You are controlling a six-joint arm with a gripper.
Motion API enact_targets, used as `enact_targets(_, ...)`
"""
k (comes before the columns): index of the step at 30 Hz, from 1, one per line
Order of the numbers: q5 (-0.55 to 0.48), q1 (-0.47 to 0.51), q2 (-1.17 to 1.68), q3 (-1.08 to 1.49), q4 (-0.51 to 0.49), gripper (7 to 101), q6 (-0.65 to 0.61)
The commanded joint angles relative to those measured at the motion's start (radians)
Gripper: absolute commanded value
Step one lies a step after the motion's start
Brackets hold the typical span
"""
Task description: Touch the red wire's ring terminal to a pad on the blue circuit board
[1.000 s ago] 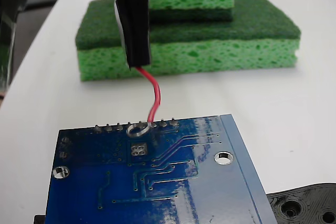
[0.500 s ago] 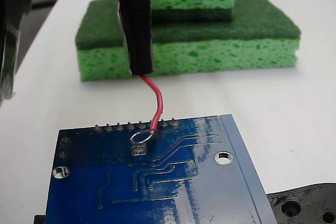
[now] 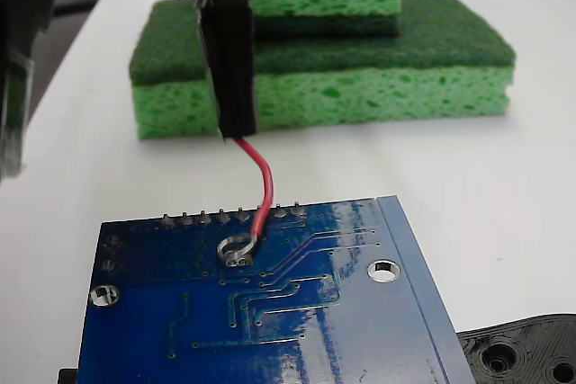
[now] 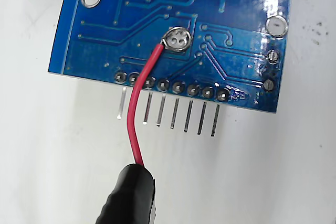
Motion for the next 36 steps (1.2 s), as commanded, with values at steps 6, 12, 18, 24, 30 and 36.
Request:
enact_targets(6, 0.018, -0.014, -0.032, -0.052, 0.023, 100.3, 0.008)
enact_targets(12, 0.018, -0.014, -0.029, -0.055, 0.028, 100.3, 0.009)
enact_targets(18, 0.041, -0.021, -0.006, -0.055, 0.044, 100.3, 0.015)
enact_targets(24, 0.057, -0.034, -0.012, -0.066, 0.044, 100.3, 0.021)
enact_targets(30, 0.066, -0.041, -0.025, -0.086, 0.06, 100.3, 0.031)
enact_targets(36, 0.08, -0.054, -0.028, -0.1, 0.087, 100.3, 0.048)
